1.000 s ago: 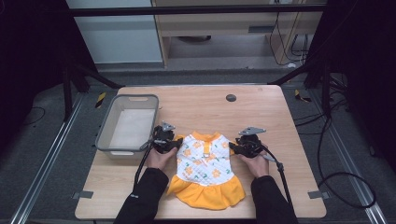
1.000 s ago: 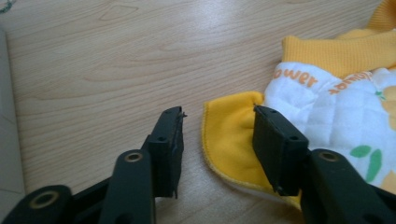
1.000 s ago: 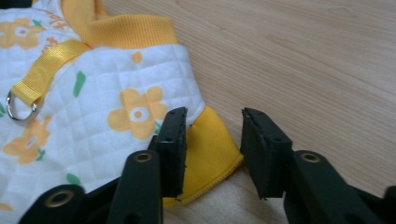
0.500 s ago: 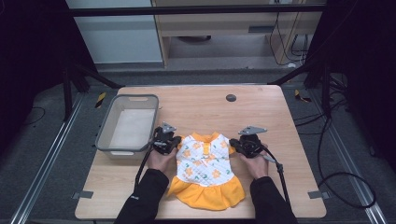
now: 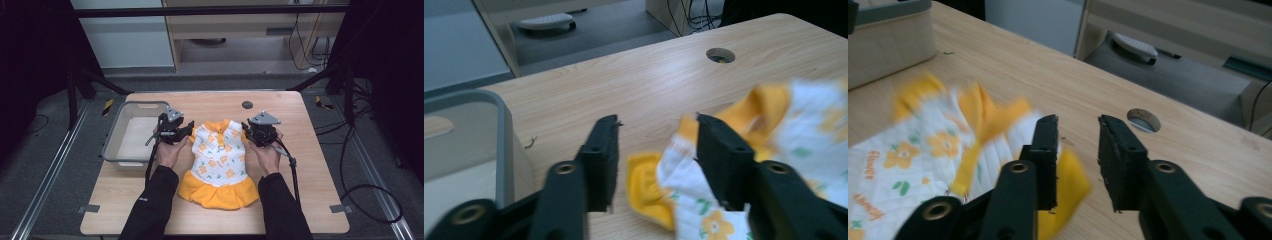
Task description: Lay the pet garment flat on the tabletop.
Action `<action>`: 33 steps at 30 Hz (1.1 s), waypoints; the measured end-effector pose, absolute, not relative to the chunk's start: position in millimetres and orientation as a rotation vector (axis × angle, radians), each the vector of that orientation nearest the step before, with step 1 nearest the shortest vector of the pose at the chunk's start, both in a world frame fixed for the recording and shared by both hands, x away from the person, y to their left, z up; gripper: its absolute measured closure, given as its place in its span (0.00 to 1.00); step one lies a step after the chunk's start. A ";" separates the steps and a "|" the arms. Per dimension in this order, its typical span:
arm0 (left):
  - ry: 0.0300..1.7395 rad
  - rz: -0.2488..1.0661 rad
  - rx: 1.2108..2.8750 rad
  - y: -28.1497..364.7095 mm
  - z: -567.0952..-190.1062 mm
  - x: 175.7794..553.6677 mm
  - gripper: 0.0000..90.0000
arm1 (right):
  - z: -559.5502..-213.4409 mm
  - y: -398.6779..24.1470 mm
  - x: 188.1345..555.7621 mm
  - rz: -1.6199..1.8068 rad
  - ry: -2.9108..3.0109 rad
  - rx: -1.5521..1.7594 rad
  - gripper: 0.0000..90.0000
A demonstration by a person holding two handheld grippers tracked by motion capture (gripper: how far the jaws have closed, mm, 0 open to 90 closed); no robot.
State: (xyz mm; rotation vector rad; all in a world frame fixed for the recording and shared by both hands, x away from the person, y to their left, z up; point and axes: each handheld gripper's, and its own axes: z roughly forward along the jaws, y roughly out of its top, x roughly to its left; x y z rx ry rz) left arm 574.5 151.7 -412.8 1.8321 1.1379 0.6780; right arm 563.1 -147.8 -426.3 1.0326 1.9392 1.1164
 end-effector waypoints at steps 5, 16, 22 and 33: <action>1.138 0.639 1.844 159.7 -411.3 564.6 0.49 | -423.5 -149.3 555.2 1.138 1.961 1.008 0.66; 0.996 0.554 1.947 154.6 -420.9 523.8 0.66 | -413.6 -162.8 516.6 1.246 2.044 1.012 0.71; 0.977 0.510 2.041 134.9 -450.8 521.2 0.77 | -436.0 -156.0 496.7 1.245 2.163 1.001 0.76; 1.031 0.490 2.149 128.3 -492.6 530.8 0.77 | -489.6 -147.2 477.4 1.172 2.379 1.031 0.87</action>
